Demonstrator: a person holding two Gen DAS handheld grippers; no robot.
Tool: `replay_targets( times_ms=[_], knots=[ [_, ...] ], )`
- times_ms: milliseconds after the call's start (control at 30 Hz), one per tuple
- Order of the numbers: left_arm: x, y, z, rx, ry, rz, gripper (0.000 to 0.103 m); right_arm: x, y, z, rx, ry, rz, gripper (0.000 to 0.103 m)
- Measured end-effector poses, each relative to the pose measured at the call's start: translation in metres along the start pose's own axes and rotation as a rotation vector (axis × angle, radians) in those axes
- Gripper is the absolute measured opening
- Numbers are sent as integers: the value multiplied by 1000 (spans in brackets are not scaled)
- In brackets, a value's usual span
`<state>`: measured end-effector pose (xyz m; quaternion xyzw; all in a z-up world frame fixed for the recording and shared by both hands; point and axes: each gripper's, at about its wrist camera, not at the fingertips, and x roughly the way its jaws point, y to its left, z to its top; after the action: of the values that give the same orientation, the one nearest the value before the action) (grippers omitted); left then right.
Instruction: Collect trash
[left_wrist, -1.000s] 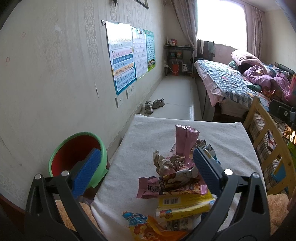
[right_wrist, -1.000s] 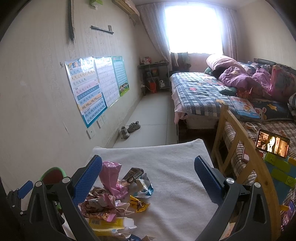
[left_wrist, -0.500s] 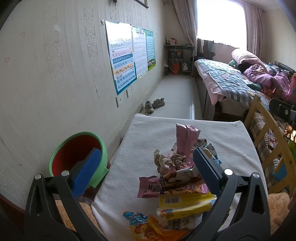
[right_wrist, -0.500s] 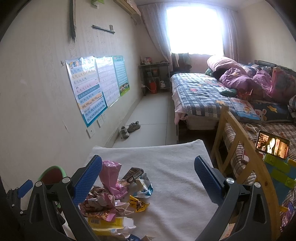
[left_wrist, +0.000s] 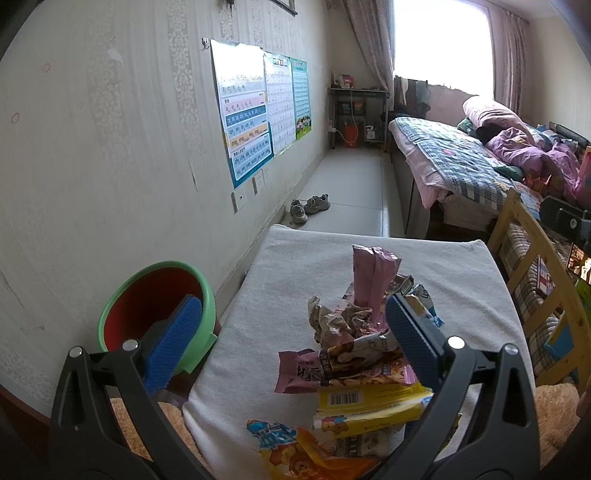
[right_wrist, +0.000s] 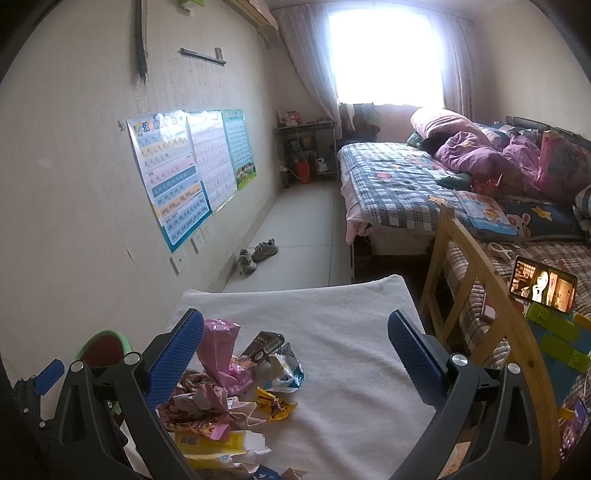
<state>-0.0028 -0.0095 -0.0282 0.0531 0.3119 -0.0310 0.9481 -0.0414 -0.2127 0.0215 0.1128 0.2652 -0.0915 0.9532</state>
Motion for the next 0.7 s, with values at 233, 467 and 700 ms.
replay_targets(
  times_ms=[233,467,700],
  knots=[
    [-1,2,1,9,1,-4,98,0,0,-1,-3,3,-3,96],
    [1,12,2,4,19,-13,98,2,-1,-3,-15,20,14,96],
    [12,29,-19,53,124,-140,98,17,-13,-12,-8,123,67,96]
  ],
)
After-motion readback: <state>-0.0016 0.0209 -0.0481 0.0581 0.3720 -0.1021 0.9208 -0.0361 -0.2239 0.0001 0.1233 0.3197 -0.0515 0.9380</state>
